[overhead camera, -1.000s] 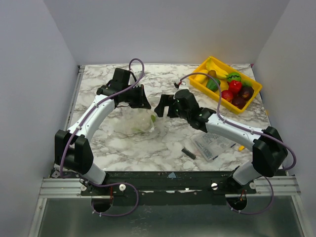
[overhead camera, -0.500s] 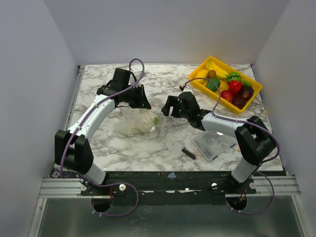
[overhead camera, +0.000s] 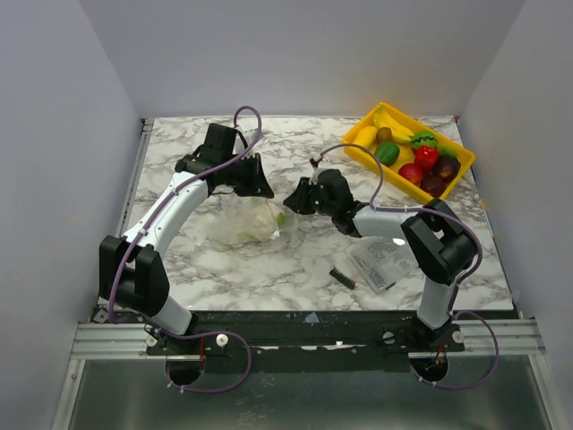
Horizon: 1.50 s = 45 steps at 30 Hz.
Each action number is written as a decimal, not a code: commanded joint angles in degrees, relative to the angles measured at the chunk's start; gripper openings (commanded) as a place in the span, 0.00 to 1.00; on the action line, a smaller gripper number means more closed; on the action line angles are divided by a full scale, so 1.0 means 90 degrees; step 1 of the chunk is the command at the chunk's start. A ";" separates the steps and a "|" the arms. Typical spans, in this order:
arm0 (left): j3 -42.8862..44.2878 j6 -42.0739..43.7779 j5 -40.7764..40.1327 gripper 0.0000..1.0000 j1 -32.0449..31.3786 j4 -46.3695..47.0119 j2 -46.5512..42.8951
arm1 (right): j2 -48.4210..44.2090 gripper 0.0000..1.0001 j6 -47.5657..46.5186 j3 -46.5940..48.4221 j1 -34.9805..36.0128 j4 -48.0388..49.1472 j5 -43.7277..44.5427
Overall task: Place the food in the zip-top bag and seal the zipper
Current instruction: Adjust the zipper food storage bag at the center of the board.
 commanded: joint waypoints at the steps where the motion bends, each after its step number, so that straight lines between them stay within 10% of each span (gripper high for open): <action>1: 0.0032 0.0052 -0.0158 0.00 0.0048 0.0034 -0.0371 | -0.0229 0.08 0.0162 0.0706 0.0019 -0.0163 -0.0295; 11: -0.0014 -0.0450 -0.1237 0.00 0.0088 -0.0154 -0.1614 | -0.0657 0.01 0.0372 0.2359 0.0541 -0.2426 -0.0008; 18: -0.1248 -0.0698 -0.2482 0.00 0.0136 0.0692 -0.3207 | -0.1117 0.00 0.0770 0.2282 0.0801 -0.1935 -0.0260; 25: -0.1176 -0.0438 -0.2288 0.00 0.0503 -0.0049 -0.2201 | -0.0730 0.01 0.0948 0.2675 0.0795 -0.2282 -0.0204; 33: -0.1759 -0.0926 -0.2303 0.00 0.0517 0.0953 -0.3600 | -0.1167 0.00 0.1085 0.2671 0.0935 -0.2194 -0.0304; 45: -0.1045 -0.0137 -0.3099 0.00 0.0585 0.0302 -0.3181 | -0.0483 0.00 0.1199 0.2798 0.0927 -0.2014 -0.0690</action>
